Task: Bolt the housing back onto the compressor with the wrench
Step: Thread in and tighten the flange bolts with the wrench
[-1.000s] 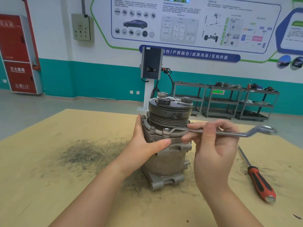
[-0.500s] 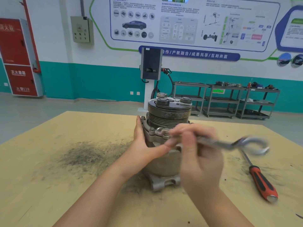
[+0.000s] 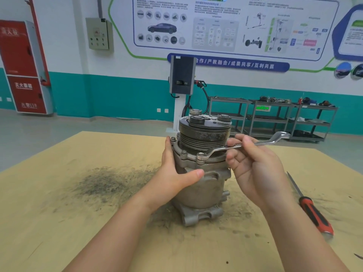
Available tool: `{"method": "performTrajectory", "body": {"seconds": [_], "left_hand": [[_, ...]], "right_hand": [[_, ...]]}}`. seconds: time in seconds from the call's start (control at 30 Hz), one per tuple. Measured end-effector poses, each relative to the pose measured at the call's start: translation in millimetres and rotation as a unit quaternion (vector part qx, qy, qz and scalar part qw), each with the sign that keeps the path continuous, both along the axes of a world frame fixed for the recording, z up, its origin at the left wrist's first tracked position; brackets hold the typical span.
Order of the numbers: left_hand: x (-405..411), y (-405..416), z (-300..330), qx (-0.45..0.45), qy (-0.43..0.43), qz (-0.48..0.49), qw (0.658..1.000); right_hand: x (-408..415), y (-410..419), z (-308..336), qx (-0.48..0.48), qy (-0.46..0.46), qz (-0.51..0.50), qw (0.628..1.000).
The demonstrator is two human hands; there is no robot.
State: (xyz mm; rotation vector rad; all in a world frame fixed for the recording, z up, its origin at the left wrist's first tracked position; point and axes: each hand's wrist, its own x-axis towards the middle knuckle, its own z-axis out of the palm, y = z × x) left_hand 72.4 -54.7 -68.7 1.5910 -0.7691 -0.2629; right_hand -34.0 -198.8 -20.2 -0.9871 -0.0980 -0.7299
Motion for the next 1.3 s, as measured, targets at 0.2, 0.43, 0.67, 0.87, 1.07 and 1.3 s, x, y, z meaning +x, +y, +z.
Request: {"method": "performTrajectory", "body": {"seconds": [0.2, 0.43, 0.67, 0.87, 1.07, 1.3], "left_hand": [[-1.0, -0.6, 1.9, 0.01, -0.006, 0.004, 1.0], [-4.8, 5.3, -1.3, 0.015, -0.015, 0.005, 1.0], [-2.6, 1.7, 1.8, 0.016, -0.011, 0.0, 1.0], [-0.3, 1.7, -0.9, 0.017, -0.031, -0.003, 0.999], [3.0, 1.3, -4.9, -0.034, -0.043, -0.012, 0.998], [6.4, 1.9, -3.9, -0.096, -0.004, 0.028, 0.995]], "right_hand": [[1.0, 30.3, -31.8, -0.269, -0.192, -0.262, 0.907], [0.5, 54.7, -36.1, -0.532, -0.245, -0.293, 0.756], [-11.3, 39.7, -12.6, -0.184, -0.137, -0.217, 0.949], [-6.8, 15.4, -2.2, -0.018, -0.051, -0.075, 0.996], [-4.6, -0.8, 1.2, 0.048, 0.015, 0.019, 0.999], [-9.5, 5.4, -2.9, -0.037, -0.022, -0.017, 0.999]]}}
